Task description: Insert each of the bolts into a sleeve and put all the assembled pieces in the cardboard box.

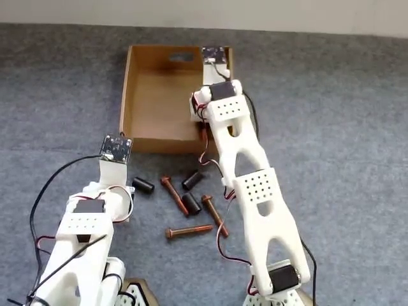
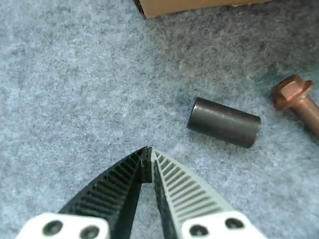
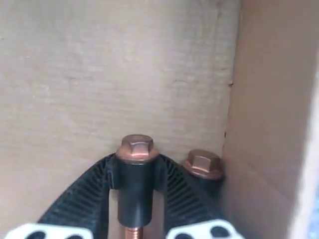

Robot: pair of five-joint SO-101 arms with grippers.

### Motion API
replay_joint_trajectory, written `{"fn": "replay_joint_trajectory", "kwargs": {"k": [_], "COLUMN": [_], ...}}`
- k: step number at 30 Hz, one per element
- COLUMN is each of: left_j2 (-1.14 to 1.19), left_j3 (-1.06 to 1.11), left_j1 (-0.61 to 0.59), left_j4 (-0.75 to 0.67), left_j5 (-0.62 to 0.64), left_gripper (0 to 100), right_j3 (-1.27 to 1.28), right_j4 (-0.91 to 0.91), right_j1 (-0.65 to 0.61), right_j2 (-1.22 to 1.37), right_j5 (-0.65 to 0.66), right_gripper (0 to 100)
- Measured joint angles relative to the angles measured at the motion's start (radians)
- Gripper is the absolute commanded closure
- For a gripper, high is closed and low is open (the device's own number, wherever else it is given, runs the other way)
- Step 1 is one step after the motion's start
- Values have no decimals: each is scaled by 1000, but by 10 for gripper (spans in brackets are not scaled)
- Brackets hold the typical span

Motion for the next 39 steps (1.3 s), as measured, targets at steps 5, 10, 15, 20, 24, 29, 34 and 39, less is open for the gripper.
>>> {"fn": "replay_joint_trajectory", "kwargs": {"k": [5, 10, 15, 20, 24, 29, 34, 39], "left_j2": [0, 0, 0, 0, 0, 0, 0, 0], "left_j3": [0, 0, 0, 0, 0, 0, 0, 0], "left_j1": [0, 0, 0, 0, 0, 0, 0, 0], "left_j4": [0, 0, 0, 0, 0, 0, 0, 0], "left_j5": [0, 0, 0, 0, 0, 0, 0, 0], "left_gripper": [990, 990, 990, 990, 990, 990, 990, 990], "right_j3": [-9, -40, -186, -270, -272, -272, -144, 361], "right_j4": [41, 87, 181, 285, 322, 327, 327, 327], "right_j1": [0, -3, 5, 3, 14, 40, 49, 41], "right_j2": [0, -6, -29, -110, -178, -293, -531, -901], "right_j5": [0, 0, 0, 0, 0, 0, 25, 43], "right_gripper": [858, 846, 931, 990, 988, 964, 912, 912]}}
